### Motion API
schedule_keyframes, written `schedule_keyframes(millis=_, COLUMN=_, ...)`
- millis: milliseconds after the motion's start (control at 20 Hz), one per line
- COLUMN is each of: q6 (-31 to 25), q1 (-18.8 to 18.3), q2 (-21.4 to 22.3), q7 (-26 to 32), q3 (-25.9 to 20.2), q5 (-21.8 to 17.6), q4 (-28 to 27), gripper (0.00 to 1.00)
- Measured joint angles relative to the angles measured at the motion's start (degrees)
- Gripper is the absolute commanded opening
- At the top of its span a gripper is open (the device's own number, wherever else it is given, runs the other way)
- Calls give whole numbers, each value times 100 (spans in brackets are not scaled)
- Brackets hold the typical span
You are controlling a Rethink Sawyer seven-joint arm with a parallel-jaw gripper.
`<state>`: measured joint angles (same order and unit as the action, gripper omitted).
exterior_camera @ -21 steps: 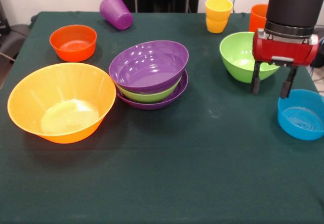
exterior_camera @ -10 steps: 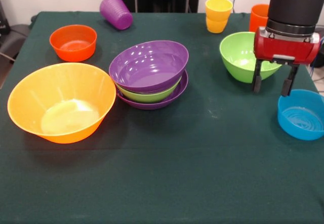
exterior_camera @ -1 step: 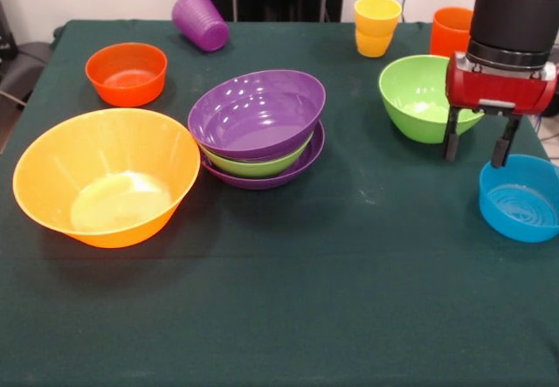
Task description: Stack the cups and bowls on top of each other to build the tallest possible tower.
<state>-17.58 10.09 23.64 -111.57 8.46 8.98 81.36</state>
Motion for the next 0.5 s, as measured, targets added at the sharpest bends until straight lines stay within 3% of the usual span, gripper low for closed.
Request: schedule_keyframes(millis=500, q6=104, q1=96, q2=-217, q7=0, q3=0, q5=1, q4=-1, gripper=100)
